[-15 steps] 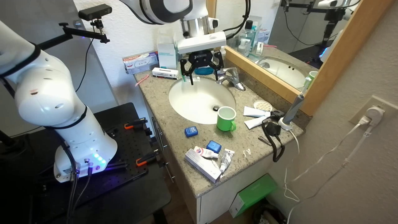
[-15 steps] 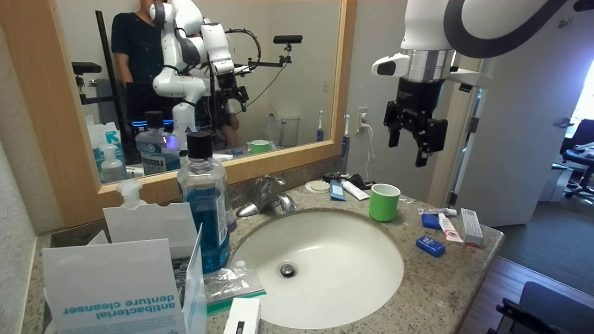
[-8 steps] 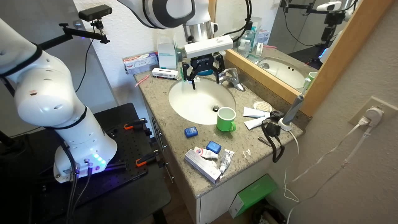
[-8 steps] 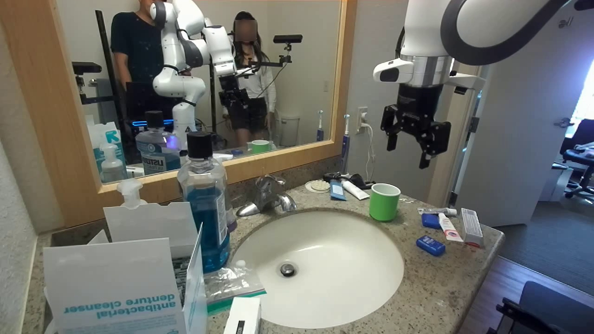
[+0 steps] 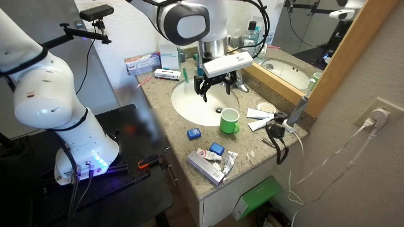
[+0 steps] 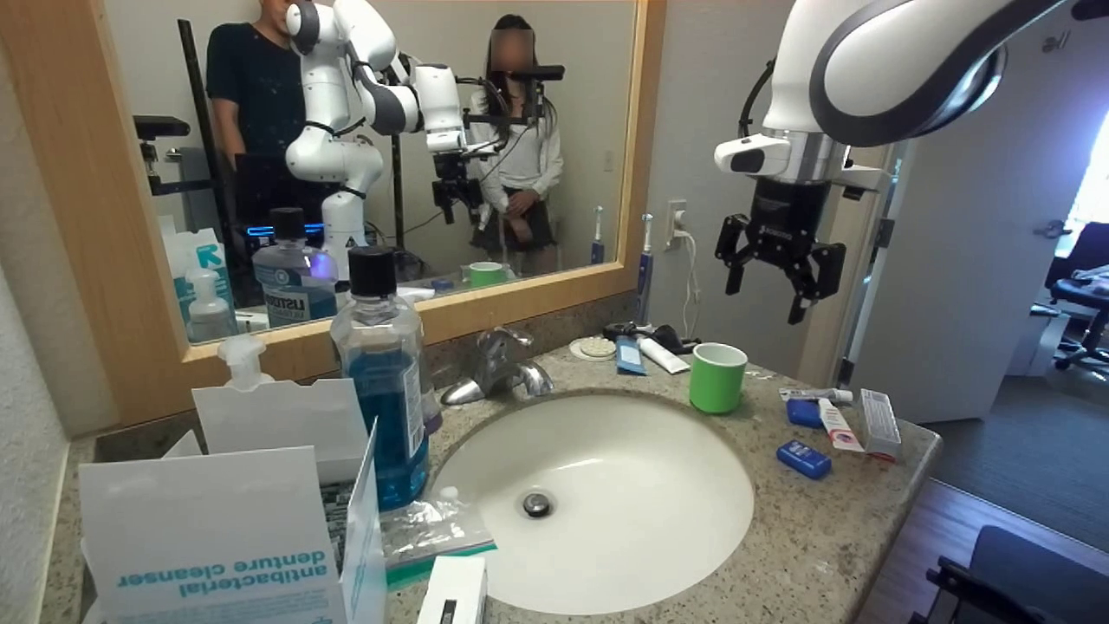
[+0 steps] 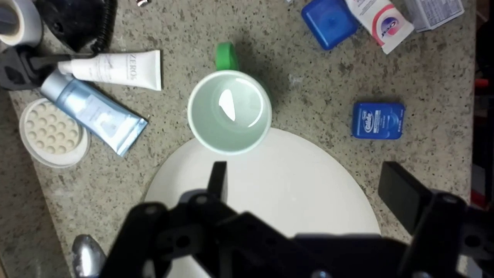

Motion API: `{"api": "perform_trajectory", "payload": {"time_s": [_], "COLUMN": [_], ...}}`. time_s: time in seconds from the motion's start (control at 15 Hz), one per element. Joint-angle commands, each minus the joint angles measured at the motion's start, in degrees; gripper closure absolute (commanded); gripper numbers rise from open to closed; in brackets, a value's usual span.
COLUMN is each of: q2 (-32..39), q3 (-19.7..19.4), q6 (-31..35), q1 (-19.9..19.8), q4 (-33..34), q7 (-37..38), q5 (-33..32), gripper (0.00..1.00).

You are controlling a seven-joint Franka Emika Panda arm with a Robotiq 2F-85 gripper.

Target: Pour the contents of the green mug cup into the sink

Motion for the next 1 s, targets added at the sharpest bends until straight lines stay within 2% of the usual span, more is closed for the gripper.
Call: {"api": "perform_trajectory", "payload": {"time_s": [0.0, 0.13, 0.2, 0.73, 0.93], "q2": [5.5, 7.6, 5.0, 7.1, 9.2], "q3": [-2.0, -1.3, 0.3, 1.3, 1.0], "q6": [0.9, -1.0, 0.4, 1.0, 1.8], "q1": [0.8, -0.3, -1.9, -2.9, -3.8], "q4": [3.7, 5.6, 2.7, 3.8, 5.2], "q7": [-14.7, -20.3, -16.6, -17.3, -20.8], "q5": [15.5, 22.3, 18.3, 18.7, 16.8], "gripper": [0.0, 0.0, 0.0, 0.0, 0.0]}}
